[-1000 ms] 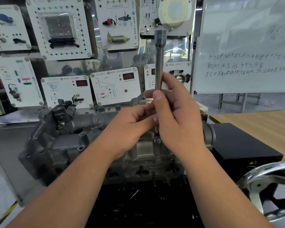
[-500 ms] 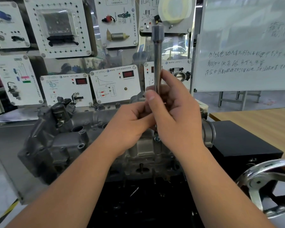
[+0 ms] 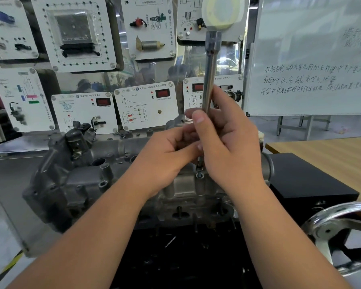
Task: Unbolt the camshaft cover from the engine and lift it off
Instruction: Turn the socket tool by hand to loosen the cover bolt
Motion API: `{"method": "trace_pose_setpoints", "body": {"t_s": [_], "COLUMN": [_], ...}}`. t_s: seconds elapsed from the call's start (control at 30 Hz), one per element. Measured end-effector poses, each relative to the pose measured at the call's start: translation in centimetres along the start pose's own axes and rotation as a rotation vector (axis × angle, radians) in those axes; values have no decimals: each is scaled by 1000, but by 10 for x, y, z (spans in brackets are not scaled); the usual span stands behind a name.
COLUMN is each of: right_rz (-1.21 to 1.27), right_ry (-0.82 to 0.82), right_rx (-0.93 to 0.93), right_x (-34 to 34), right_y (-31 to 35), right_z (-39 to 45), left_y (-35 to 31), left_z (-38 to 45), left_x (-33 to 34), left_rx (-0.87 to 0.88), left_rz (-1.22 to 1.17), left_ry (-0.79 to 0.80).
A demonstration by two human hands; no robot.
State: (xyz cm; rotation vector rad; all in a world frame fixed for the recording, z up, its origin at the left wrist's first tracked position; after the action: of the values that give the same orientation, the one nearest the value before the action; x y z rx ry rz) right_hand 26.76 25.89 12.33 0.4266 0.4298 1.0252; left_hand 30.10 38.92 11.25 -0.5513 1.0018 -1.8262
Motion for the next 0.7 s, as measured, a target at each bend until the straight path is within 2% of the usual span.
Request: {"method": "trace_pose_setpoints", "body": {"t_s": [0.13,0.33,0.5,0.6,0.7], "right_rz": [-50,-37,11,-77,-90], "right_ry": [-72,-57,-19,-89,-98], "right_rx": [9,-3,-1,-27,-58], "right_x": [-1,1,1,4,6], "right_y": [-5,-2,-3,-5,-4], "right_z": [1,-1,1,0,-3], "left_y": [3,-1,2,4,1], "left_z": [2,-1,1,2,1], "left_x": [0,-1,-1,-2,-1], "left_rx": [-4,-31,-16,8,6], "left_rz": [22,-102,-75,-46,-48], "left_ry": [-65,32,-41,-74,-23]}}
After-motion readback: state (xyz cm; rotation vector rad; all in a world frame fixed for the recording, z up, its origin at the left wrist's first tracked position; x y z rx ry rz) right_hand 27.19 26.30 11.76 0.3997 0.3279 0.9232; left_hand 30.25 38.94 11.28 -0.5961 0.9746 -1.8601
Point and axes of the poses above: each hand's wrist, its own z-axis towards the middle knuckle, its own x-axis out of the palm, y = z × x, the point moved 1 cm from there along z, towards the middle knuckle, and after that the axes turned 14 degrees about -z, right-handed, at the moved point
